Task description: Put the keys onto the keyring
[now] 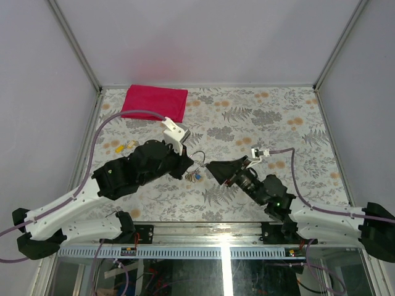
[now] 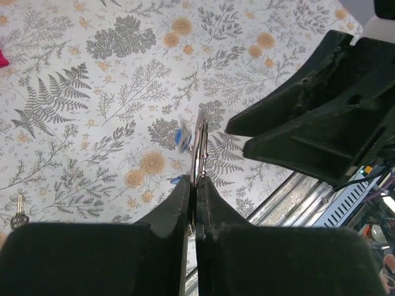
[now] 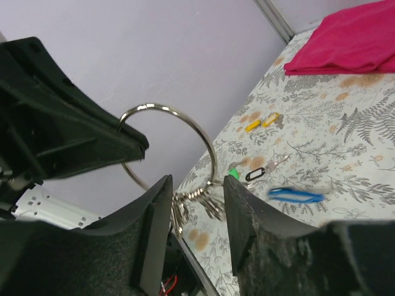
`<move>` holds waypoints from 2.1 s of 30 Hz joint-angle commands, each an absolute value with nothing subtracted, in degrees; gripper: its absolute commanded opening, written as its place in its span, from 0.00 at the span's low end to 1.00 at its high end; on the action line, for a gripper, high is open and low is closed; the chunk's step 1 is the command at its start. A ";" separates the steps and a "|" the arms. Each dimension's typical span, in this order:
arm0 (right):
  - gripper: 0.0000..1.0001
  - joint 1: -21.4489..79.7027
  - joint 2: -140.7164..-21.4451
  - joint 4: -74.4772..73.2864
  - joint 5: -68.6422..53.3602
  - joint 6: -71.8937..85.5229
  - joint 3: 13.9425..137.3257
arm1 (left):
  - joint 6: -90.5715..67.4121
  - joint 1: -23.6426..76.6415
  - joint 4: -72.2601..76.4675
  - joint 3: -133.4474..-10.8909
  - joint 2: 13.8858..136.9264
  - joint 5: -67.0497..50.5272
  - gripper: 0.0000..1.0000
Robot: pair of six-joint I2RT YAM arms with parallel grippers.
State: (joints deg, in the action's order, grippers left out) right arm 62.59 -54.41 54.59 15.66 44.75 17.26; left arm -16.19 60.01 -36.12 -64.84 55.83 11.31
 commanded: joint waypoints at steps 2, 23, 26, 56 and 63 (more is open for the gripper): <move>0.46 62.96 -43.23 45.19 13.32 35.84 15.22 | -14.22 60.28 -31.73 -64.76 53.13 12.50 0.00; 0.60 62.94 -34.45 8.94 4.63 -9.31 38.41 | -9.47 60.23 -23.40 -60.71 46.81 -1.51 0.00; 0.61 62.94 -37.50 6.86 1.12 -11.82 42.28 | -9.11 60.23 -23.47 -60.82 47.06 -2.30 0.00; 0.00 62.99 -52.93 -7.46 10.35 -14.29 62.15 | -7.90 60.30 -16.60 -55.29 43.18 4.98 0.48; 0.00 62.94 -48.19 -13.76 9.16 -20.65 64.18 | -3.51 60.21 -7.13 -48.57 37.62 1.26 0.60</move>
State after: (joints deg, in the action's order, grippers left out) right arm 62.85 -52.12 -10.94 8.78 -16.45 61.84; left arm -6.85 60.01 -17.47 -51.05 39.64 2.76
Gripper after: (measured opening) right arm 0.057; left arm 0.582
